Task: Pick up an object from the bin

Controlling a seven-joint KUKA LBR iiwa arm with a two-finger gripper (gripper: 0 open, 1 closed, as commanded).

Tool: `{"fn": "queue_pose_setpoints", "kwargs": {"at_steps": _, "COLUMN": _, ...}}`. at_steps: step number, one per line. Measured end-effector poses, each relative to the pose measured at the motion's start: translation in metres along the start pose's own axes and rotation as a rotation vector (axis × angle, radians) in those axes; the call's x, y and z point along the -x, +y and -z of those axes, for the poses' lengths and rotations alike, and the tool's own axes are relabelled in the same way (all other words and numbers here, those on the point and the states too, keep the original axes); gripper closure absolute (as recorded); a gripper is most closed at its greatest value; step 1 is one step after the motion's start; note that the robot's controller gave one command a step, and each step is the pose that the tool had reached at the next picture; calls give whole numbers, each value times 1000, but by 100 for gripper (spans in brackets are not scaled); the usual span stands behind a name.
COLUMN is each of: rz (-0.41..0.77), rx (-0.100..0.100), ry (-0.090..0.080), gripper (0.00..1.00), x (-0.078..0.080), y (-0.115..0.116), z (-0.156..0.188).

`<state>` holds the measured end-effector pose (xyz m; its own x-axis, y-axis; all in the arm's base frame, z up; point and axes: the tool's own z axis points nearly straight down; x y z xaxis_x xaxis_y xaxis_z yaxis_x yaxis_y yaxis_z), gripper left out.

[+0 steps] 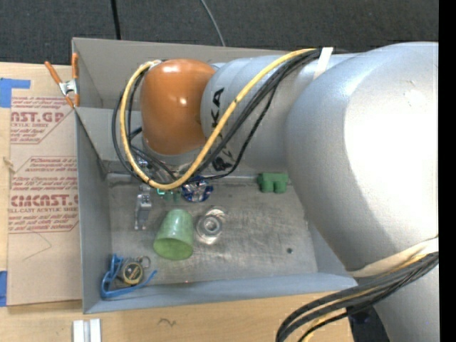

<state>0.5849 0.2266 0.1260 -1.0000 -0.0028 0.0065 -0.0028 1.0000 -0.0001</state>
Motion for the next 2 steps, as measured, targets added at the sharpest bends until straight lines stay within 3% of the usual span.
{"fn": "queue_pose_setpoints", "kwargs": {"at_steps": 1, "rz": 12, "rx": -3, "ry": 5, "gripper": 0, "x": -78, "y": -36, "z": -37}}
{"fn": "queue_pose_setpoints", "kwargs": {"at_steps": 2, "rz": 6, "rx": 9, "ry": -18, "gripper": 0, "x": -70, "y": -98, "z": -52}}
